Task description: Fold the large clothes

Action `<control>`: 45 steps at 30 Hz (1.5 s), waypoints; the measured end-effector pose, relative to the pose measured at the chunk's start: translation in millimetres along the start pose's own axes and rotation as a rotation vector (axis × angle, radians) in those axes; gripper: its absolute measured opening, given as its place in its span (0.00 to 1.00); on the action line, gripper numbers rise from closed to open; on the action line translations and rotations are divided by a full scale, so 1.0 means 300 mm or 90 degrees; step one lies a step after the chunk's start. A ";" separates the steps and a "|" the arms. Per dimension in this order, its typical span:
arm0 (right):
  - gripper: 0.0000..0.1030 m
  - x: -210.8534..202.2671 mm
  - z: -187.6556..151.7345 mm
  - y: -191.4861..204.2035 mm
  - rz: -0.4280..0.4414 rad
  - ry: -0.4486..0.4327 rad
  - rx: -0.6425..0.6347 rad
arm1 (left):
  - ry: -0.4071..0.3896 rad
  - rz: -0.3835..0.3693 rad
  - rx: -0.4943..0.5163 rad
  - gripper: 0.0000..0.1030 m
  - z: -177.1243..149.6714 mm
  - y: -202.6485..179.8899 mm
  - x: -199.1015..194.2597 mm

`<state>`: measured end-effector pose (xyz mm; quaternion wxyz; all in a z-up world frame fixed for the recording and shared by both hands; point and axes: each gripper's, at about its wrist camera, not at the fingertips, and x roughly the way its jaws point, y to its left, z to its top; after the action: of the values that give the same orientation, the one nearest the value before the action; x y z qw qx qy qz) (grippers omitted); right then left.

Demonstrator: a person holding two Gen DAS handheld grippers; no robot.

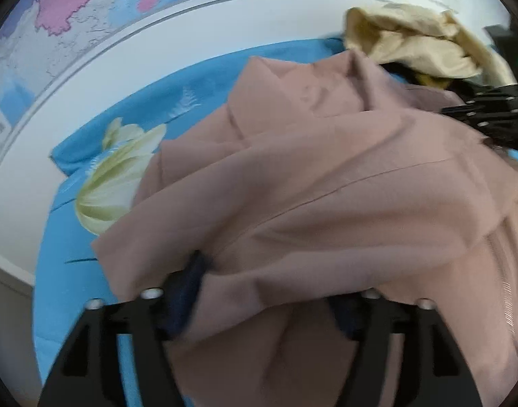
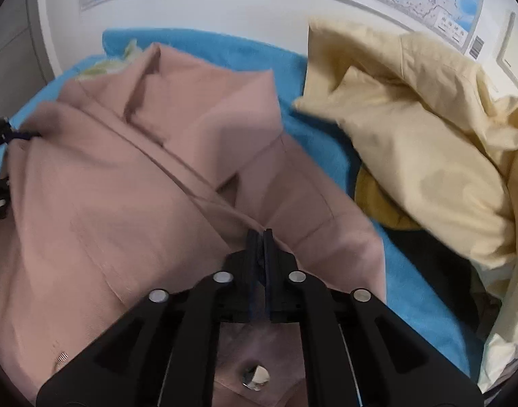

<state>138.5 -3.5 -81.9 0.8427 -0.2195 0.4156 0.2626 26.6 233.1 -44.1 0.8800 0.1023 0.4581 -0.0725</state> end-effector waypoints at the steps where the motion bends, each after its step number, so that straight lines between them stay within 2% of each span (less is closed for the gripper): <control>1: 0.28 -0.018 -0.010 -0.009 -0.005 -0.010 0.009 | -0.014 -0.019 -0.003 0.70 -0.012 0.003 -0.027; 2: 0.47 -0.055 -0.022 -0.033 -0.001 -0.024 0.029 | -0.022 -0.025 -0.004 0.70 -0.021 0.004 -0.045; 3: 0.53 -0.082 -0.030 -0.050 0.002 -0.035 0.043 | -0.031 -0.028 -0.006 0.73 -0.035 0.010 -0.069; 6: 0.53 -0.203 -0.084 -0.095 0.067 -0.061 0.079 | -0.050 -0.044 -0.016 0.76 -0.075 0.026 -0.125; 9: 0.52 -0.276 -0.141 -0.053 0.111 -0.072 0.046 | -0.066 -0.054 -0.036 0.79 -0.128 0.055 -0.175; 10: 0.50 -0.283 -0.166 -0.012 0.101 -0.066 0.017 | -0.065 -0.054 -0.045 0.79 -0.149 0.067 -0.186; 12: 0.30 -0.254 -0.185 0.047 0.081 -0.046 -0.025 | -0.060 -0.056 -0.067 0.79 -0.177 0.087 -0.195; 13: 0.12 -0.219 -0.197 0.080 0.036 -0.024 -0.049 | -0.056 -0.063 -0.078 0.79 -0.195 0.098 -0.200; 14: 0.07 -0.198 -0.208 0.085 0.009 -0.006 -0.056 | -0.055 -0.067 -0.086 0.79 -0.211 0.109 -0.203; 16: 0.06 -0.156 -0.213 0.068 -0.025 0.011 -0.039 | -0.050 -0.074 -0.103 0.79 -0.247 0.128 -0.213; 18: 0.07 -0.149 -0.213 0.034 -0.020 0.008 -0.001 | -0.039 -0.089 -0.123 0.79 -0.297 0.149 -0.227; 19: 0.08 -0.161 -0.213 0.016 -0.008 0.003 0.025 | -0.035 -0.097 -0.139 0.81 -0.323 0.160 -0.233; 21: 0.22 -0.208 -0.228 -0.002 0.020 -0.013 0.047 | -0.023 -0.120 -0.172 0.83 -0.379 0.182 -0.244; 22: 0.40 -0.247 -0.243 -0.006 0.035 -0.024 0.055 | -0.020 -0.134 -0.187 0.83 -0.408 0.189 -0.251; 23: 0.53 -0.282 -0.260 -0.011 0.036 -0.039 0.063 | -0.018 -0.142 -0.197 0.83 -0.434 0.192 -0.257; 25: 0.58 -0.372 -0.323 -0.026 0.084 -0.067 0.097 | -0.009 -0.160 -0.211 0.83 -0.488 0.189 -0.270; 26: 0.65 -0.400 -0.353 -0.045 0.110 -0.070 0.115 | -0.009 -0.168 -0.215 0.83 -0.507 0.185 -0.276; 27: 0.69 -0.424 -0.390 -0.069 0.139 -0.072 0.139 | -0.013 -0.174 -0.216 0.84 -0.523 0.180 -0.287; 28: 0.70 -0.458 -0.445 -0.089 0.172 -0.073 0.164 | -0.017 -0.185 -0.215 0.84 -0.539 0.176 -0.300; 30: 0.73 -0.480 -0.501 -0.089 0.203 -0.067 0.192 | -0.025 -0.226 -0.222 0.85 -0.569 0.167 -0.322; 33: 0.78 -0.512 -0.618 -0.078 0.225 -0.054 0.238 | -0.031 -0.257 -0.220 0.90 -0.610 0.141 -0.346; 35: 0.81 -0.517 -0.701 -0.071 0.261 -0.040 0.276 | -0.042 -0.278 -0.211 0.93 -0.638 0.118 -0.364; 40: 0.82 -0.534 -0.800 -0.001 0.311 -0.028 0.278 | -0.046 -0.362 -0.213 0.93 -0.683 0.084 -0.392; 42: 0.80 -0.538 -0.801 0.025 0.329 -0.040 0.269 | -0.046 -0.372 -0.211 0.93 -0.691 0.064 -0.396; 43: 0.71 -0.536 -0.800 0.036 0.343 -0.040 0.267 | -0.044 -0.380 -0.211 0.93 -0.696 0.052 -0.400; 45: 0.67 -0.542 -0.800 0.071 0.372 -0.045 0.255 | -0.035 -0.402 -0.212 0.93 -0.702 0.033 -0.398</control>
<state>-99.3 -170.7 -86.4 0.7720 0.0876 0.4747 0.4135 -206.0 298.6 -62.7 0.8308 -0.1909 0.4489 -0.2680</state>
